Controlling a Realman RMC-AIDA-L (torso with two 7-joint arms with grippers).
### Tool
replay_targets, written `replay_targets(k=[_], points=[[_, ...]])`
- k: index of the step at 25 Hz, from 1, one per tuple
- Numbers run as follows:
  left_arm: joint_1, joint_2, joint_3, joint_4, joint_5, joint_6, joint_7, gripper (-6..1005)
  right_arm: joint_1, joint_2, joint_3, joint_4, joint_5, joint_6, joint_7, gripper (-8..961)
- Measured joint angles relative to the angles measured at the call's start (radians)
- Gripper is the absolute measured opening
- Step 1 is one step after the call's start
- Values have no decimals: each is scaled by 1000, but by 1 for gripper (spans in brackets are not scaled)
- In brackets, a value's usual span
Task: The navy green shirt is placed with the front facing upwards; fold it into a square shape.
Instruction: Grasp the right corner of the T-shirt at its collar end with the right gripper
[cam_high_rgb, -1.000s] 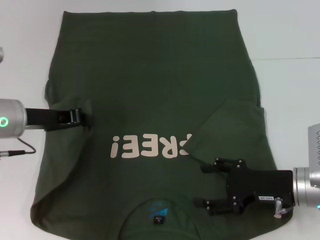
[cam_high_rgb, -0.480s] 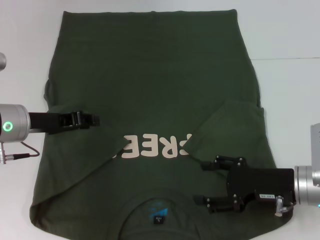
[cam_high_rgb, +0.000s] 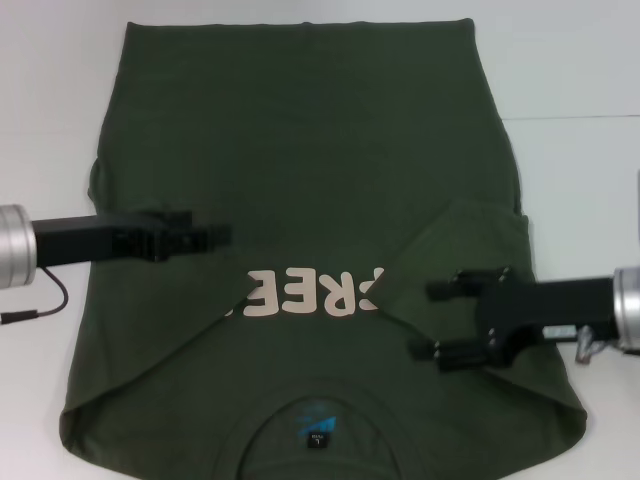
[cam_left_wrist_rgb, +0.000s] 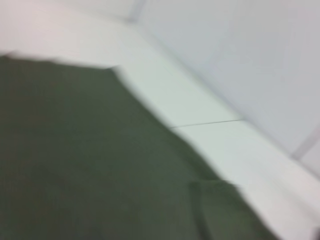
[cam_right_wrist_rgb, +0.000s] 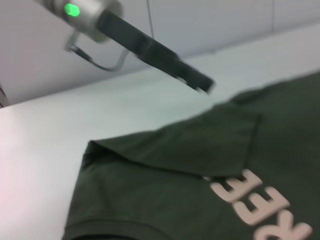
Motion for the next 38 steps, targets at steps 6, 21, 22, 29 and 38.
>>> replay_targets(k=[6, 21, 22, 29, 38], points=[[-5, 13, -26, -42, -59, 213, 198, 794, -42, 2, -32, -363, -158, -67, 424, 885], [-59, 5, -16, -170, -61, 295, 398, 952, 71, 3, -142, -735, -792, -393, 994, 883], [-64, 4, -16, -175, -61, 291, 401, 952, 70, 3, -148, -734, -800, -394, 996, 882], [-87, 2, -19, -200, -61, 277, 408, 951, 66, 5, -166, -693, -793, -425, 997, 872], [-89, -8, -21, -223, -62, 246, 422, 951, 48, 5, -173, -567, -737, -361, 1000, 856]])
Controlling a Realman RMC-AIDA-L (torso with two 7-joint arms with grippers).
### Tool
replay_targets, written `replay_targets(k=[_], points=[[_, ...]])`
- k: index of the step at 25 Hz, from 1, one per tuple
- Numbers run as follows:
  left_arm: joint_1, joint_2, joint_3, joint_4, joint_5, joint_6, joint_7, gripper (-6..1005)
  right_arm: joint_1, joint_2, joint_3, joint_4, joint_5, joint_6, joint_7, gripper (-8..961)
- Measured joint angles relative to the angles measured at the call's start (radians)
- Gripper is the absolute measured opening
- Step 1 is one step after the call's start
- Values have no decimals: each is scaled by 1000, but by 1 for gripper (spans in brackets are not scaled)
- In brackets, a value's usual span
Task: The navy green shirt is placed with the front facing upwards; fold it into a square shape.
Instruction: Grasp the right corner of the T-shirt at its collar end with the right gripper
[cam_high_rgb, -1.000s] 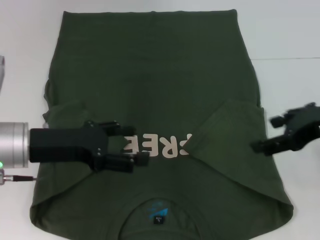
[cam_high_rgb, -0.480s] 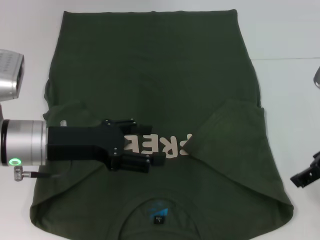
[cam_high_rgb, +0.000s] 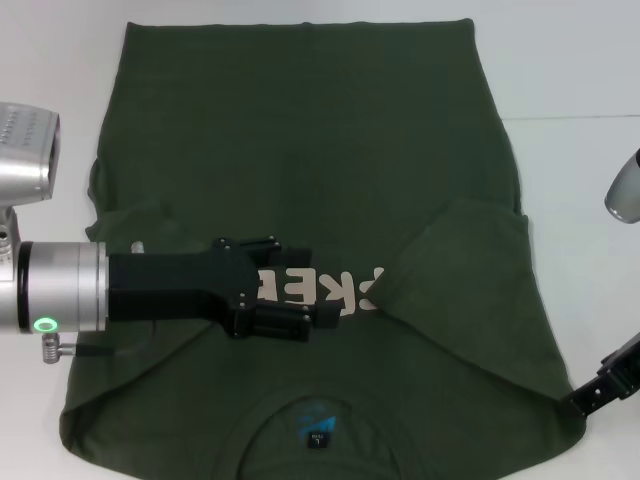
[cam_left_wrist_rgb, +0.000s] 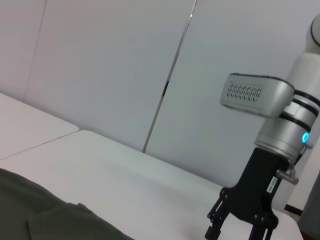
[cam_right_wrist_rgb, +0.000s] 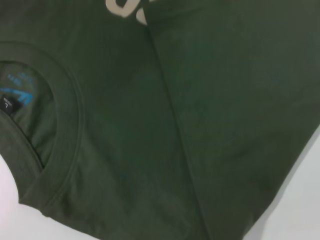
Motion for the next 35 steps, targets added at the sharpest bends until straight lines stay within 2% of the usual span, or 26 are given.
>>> replay_targets(k=[15, 26, 35], points=[[6, 1, -5, -1, -8, -2, 1, 950, -3, 2, -39, 106, 16, 65, 0, 830], [4, 1, -4, -1, -9, -12, 1, 950, 7, 2, -59, 156, 14, 104, 0, 619], [4, 1, -4, 2, -12, -23, 1, 949, 16, -2, -60, 156, -2, 99, 25, 617]])
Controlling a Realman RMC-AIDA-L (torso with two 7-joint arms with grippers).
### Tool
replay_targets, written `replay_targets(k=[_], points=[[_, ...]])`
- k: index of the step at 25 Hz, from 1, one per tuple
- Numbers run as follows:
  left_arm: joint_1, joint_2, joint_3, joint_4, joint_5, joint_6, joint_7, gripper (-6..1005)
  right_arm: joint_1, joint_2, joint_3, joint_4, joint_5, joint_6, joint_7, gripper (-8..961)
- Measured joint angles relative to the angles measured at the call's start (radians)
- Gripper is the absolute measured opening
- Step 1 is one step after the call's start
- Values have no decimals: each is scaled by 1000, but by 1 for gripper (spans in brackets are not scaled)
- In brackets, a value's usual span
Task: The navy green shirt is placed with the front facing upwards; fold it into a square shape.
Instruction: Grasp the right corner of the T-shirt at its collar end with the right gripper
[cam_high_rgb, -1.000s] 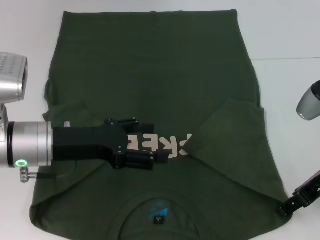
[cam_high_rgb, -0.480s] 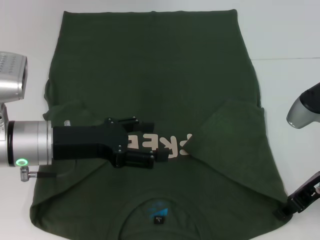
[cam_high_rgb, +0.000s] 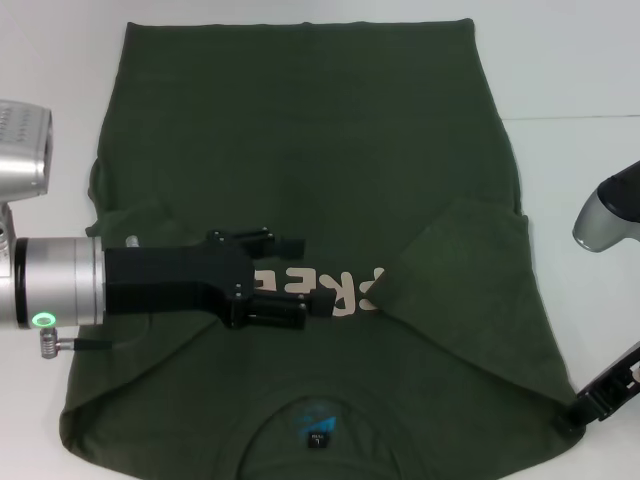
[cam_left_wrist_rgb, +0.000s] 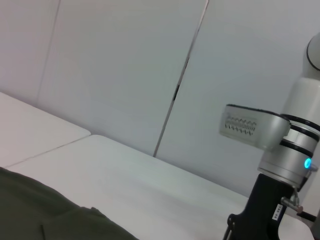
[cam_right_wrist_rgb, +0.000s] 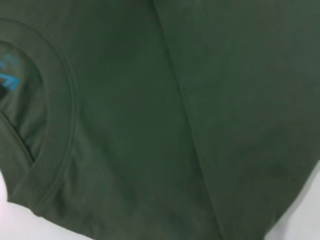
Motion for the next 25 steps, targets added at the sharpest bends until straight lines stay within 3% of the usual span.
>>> replay_targets(k=[4, 10, 25], points=[[2, 3, -1, 0, -15, -16, 0, 949, 3, -1, -1, 0, -13, -5, 16, 583], [1, 5, -1, 3, -24, -19, 0, 949, 5, -1, -7, 0, -35, -9, 26, 371], [23, 6, -36, 18, -25, -4, -12, 948, 2, -1, -14, -13, -36, 7, 33, 87]])
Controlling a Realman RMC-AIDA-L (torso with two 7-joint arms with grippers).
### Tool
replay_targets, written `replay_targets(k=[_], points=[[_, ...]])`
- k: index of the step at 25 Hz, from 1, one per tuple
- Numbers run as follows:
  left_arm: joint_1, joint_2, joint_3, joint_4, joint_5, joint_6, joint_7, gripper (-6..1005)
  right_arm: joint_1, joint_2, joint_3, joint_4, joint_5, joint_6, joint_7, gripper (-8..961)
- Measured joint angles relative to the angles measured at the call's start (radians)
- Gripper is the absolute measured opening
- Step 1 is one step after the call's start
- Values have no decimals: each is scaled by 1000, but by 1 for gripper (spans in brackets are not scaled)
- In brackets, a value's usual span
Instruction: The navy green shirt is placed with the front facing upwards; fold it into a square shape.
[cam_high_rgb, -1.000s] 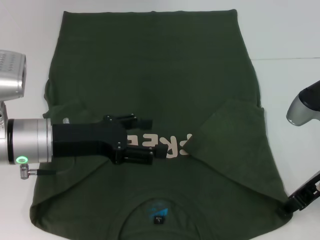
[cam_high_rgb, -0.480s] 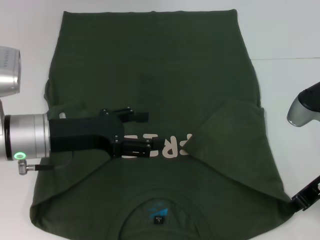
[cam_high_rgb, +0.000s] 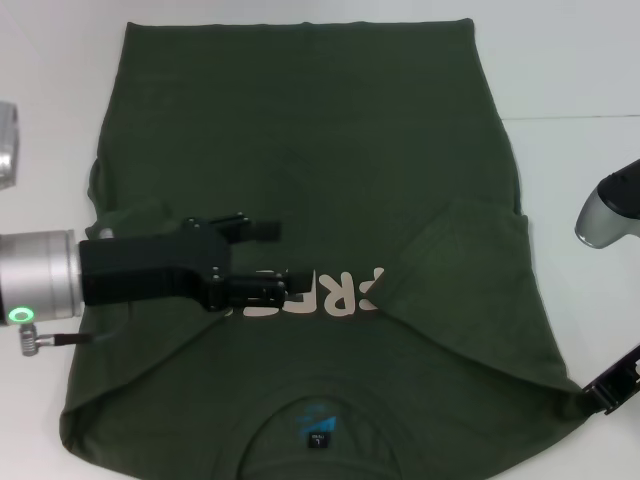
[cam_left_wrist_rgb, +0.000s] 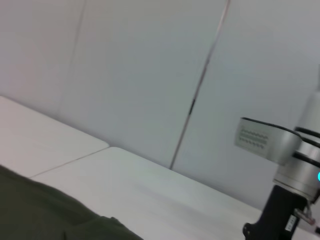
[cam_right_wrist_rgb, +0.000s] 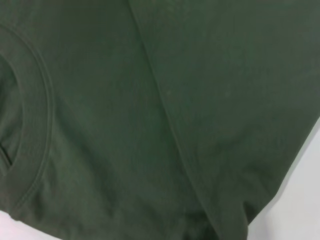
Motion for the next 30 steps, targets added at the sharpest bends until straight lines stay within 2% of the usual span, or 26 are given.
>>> replay_targets(k=[4, 9, 13, 19, 26, 30], points=[[30, 1, -13, 94, 9, 29, -153, 948, -2, -1, 6, -17, 9, -2, -7, 46], [101, 4, -27, 347, 68, 44, -560, 947, 8, 0, 6, -17, 11, 5, -16, 29], [127, 18, -72, 488, 138, 110, -751, 947, 10, 2, 6, -19, 12, 6, -16, 30], [127, 29, -137, 564, 334, 163, -876, 945, 10, 1, 5, -15, 34, 23, -16, 30], [121, 28, -125, 594, 550, 192, -938, 928, 9, 3, 5, -14, 40, 26, -17, 29], [118, 28, -114, 565, 594, 196, -929, 919, 7, 3, 3, -14, 54, 30, -17, 30]])
